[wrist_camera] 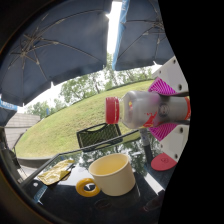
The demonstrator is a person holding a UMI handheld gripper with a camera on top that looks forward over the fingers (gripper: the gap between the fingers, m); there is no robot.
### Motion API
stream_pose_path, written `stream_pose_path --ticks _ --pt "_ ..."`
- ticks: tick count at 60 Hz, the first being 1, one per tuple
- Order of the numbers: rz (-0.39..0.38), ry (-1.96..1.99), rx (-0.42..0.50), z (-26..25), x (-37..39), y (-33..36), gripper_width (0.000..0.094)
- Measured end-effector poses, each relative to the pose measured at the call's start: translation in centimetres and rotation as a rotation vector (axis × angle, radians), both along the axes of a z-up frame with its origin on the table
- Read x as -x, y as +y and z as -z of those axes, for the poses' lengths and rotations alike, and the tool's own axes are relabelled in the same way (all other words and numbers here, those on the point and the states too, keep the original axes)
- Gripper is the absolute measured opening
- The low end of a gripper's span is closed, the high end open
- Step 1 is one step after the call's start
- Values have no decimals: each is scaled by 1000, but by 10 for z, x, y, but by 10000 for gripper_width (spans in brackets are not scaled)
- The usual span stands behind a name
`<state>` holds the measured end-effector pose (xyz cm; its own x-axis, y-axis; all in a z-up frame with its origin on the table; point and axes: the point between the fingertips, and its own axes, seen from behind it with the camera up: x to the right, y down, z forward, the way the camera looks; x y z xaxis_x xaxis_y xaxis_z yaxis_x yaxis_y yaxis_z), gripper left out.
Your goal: Pour water
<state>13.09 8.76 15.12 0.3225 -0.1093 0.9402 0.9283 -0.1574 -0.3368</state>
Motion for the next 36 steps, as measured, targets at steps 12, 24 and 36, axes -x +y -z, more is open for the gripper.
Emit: stream_pose_path --ticks 12,24,36 --pt "-84 -933 23 -16 55 57 302" --pt "-115 -1214 58 -7 67 74 305" --pt "-82 -832 17 -46 49 83 304"
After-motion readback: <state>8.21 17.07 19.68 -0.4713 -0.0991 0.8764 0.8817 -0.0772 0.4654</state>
